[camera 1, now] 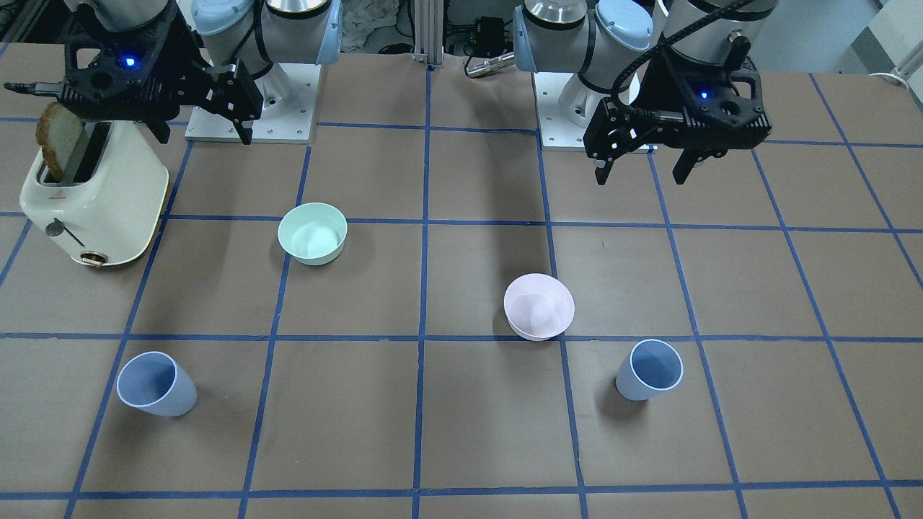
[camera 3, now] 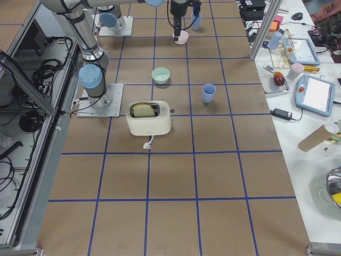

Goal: Stack blue cups with both arms

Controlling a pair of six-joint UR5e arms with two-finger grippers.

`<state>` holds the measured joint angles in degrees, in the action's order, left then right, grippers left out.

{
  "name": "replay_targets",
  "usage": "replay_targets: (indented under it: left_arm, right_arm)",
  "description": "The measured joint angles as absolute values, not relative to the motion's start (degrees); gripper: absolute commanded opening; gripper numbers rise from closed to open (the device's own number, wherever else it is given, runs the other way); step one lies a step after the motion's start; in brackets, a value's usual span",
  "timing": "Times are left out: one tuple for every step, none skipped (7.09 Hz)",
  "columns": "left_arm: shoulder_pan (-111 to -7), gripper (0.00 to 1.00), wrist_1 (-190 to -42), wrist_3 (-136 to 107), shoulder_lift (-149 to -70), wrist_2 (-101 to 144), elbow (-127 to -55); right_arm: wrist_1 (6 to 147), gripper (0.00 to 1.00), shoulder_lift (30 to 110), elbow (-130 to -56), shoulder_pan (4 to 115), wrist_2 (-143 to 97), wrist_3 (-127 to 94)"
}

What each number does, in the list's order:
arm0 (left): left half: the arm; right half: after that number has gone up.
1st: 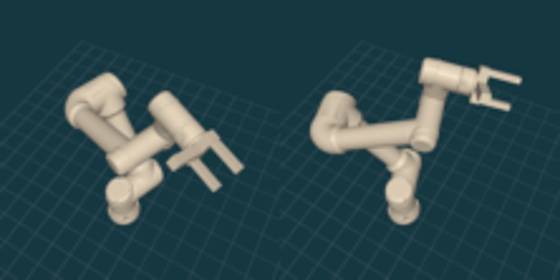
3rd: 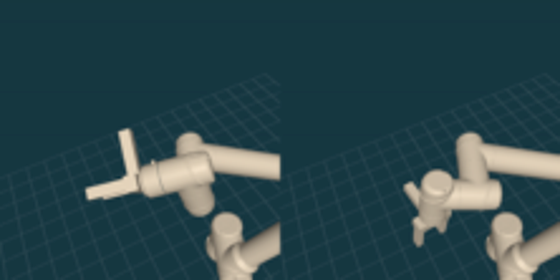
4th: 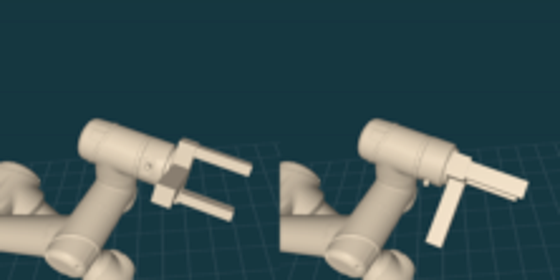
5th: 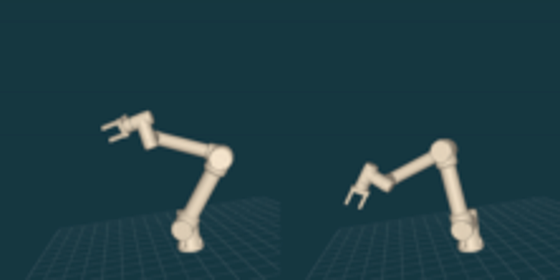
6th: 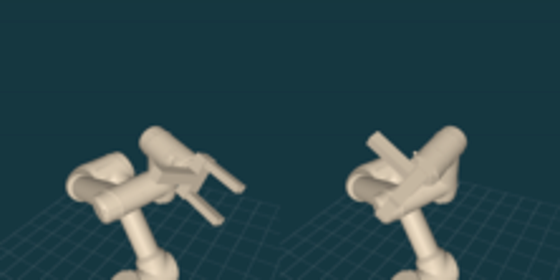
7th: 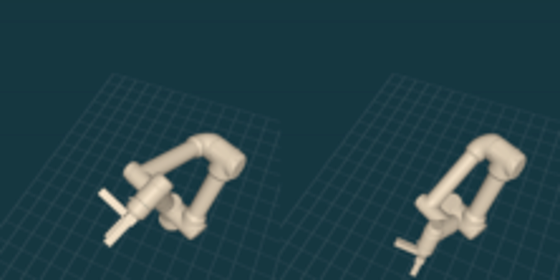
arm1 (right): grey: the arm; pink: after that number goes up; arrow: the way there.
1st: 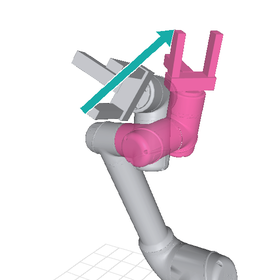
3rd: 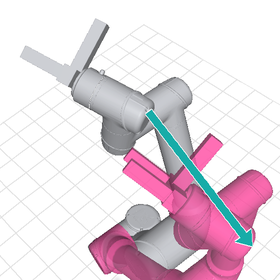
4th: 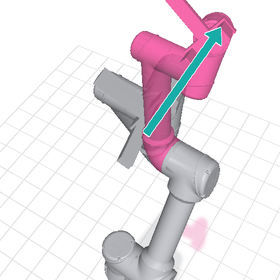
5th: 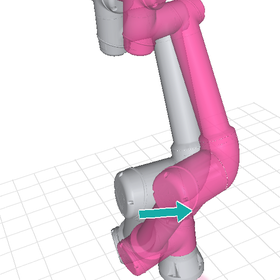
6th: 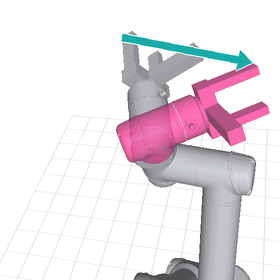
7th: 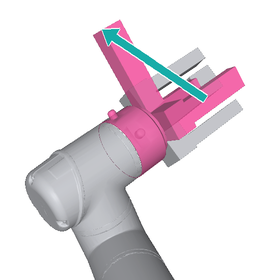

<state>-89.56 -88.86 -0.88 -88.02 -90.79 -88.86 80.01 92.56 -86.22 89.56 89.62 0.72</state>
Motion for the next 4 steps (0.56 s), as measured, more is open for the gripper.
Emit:
replay_targets:
  left_arm:
    - [-89.56, 1.0, -88.87, -0.86, -87.97, -90.79, -88.86]
    - [-89.56, 1.0, -88.92, -0.84, -87.9, -90.79, -88.86]
    - [-89.56, 1.0, -88.94, -0.86, -87.87, -90.79, -88.86]
    - [-89.56, 1.0, -88.97, -0.87, -87.87, -90.79, -88.86]
  right_arm:
    - [80.31, 1.0, 92.34, -86.32, 89.5, 89.58, 0.59]
    - [80.6, 1.0, 91.37, -86.51, 89.09, 89.45, 0.52]
    - [81.69, 1.0, 89.03, -86.55, 87.37, 89.33, 1.37]
    - [84.55, 1.0, 85.82, -86.38, 84.15, 89.1, 4.28]
